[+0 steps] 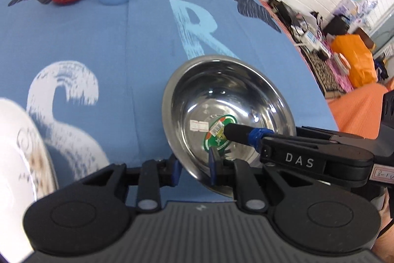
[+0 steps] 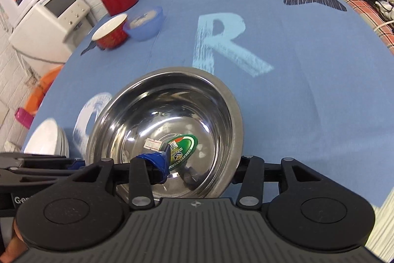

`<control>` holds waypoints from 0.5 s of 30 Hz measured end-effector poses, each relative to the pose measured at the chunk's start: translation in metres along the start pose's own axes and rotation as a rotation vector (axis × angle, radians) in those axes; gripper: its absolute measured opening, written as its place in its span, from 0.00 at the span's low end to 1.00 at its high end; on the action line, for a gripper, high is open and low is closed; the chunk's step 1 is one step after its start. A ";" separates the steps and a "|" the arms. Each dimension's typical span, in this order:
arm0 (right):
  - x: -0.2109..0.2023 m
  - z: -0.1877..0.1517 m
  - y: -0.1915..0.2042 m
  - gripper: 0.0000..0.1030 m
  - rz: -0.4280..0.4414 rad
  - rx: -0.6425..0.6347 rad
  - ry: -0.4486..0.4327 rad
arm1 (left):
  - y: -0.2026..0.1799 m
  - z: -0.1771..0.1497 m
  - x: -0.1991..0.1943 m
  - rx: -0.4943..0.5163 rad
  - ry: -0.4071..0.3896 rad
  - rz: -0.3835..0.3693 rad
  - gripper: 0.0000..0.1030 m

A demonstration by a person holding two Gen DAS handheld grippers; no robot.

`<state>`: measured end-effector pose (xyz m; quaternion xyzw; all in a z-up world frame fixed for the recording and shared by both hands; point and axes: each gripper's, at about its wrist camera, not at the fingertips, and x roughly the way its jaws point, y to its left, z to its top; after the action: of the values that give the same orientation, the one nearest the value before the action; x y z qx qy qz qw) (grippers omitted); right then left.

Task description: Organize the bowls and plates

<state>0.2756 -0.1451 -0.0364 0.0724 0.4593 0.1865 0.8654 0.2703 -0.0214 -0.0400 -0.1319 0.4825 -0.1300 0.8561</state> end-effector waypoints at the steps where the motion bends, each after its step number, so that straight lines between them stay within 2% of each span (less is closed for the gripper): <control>1: 0.000 -0.004 0.002 0.30 0.001 0.000 0.001 | 0.002 -0.005 -0.002 -0.002 0.000 -0.001 0.13; 6: 0.002 -0.017 0.013 0.31 0.003 -0.015 0.015 | 0.009 -0.024 -0.006 -0.010 0.003 0.001 0.13; 11: 0.002 -0.032 0.017 0.32 -0.009 -0.057 0.047 | 0.016 -0.036 0.001 -0.013 0.051 -0.002 0.15; 12: 0.002 -0.032 0.015 0.33 -0.003 -0.046 0.055 | 0.018 -0.036 0.002 -0.020 0.049 -0.010 0.21; 13: 0.001 -0.030 0.012 0.32 0.002 -0.032 0.057 | 0.018 -0.035 0.002 -0.022 0.052 -0.010 0.45; 14: 0.000 -0.030 0.009 0.32 -0.001 -0.009 0.063 | 0.019 -0.034 0.000 -0.022 0.045 -0.009 0.57; 15: -0.002 -0.029 0.006 0.33 -0.005 0.009 0.065 | 0.019 -0.033 -0.004 -0.019 0.028 -0.001 0.58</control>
<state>0.2489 -0.1419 -0.0494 0.0692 0.4883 0.1844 0.8502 0.2419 -0.0058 -0.0603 -0.1385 0.4954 -0.1274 0.8480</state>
